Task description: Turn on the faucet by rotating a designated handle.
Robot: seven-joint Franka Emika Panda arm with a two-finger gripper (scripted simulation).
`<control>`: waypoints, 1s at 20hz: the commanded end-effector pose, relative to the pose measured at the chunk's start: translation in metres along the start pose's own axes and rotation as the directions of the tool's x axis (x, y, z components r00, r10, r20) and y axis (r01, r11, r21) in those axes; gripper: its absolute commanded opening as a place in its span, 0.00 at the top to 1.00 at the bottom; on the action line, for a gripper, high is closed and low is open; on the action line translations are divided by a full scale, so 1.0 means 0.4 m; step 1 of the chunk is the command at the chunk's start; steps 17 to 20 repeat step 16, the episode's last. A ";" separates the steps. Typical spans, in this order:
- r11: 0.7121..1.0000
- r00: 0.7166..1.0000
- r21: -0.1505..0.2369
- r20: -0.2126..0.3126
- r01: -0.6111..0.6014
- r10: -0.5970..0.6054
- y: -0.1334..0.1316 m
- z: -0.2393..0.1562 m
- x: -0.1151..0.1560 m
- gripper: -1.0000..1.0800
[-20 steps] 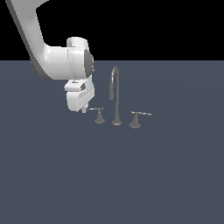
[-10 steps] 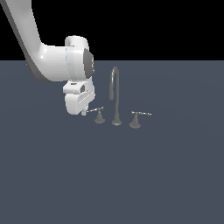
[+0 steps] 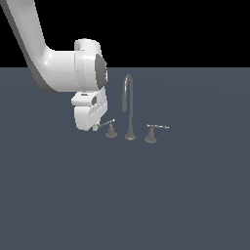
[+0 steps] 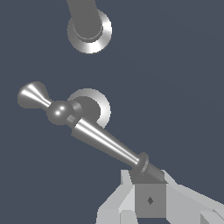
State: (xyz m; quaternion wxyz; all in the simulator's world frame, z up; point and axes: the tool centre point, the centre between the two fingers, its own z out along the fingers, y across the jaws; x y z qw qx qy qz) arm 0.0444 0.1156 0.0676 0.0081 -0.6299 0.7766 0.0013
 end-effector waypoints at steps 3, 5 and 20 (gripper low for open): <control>1.000 1.000 -0.006 -0.013 -0.027 0.027 0.013 0.004 0.084 1.00; 1.000 0.999 -0.007 -0.014 -0.030 0.030 0.022 0.005 0.106 1.00; 1.000 0.999 -0.007 -0.014 -0.029 0.029 -0.014 0.003 0.205 1.00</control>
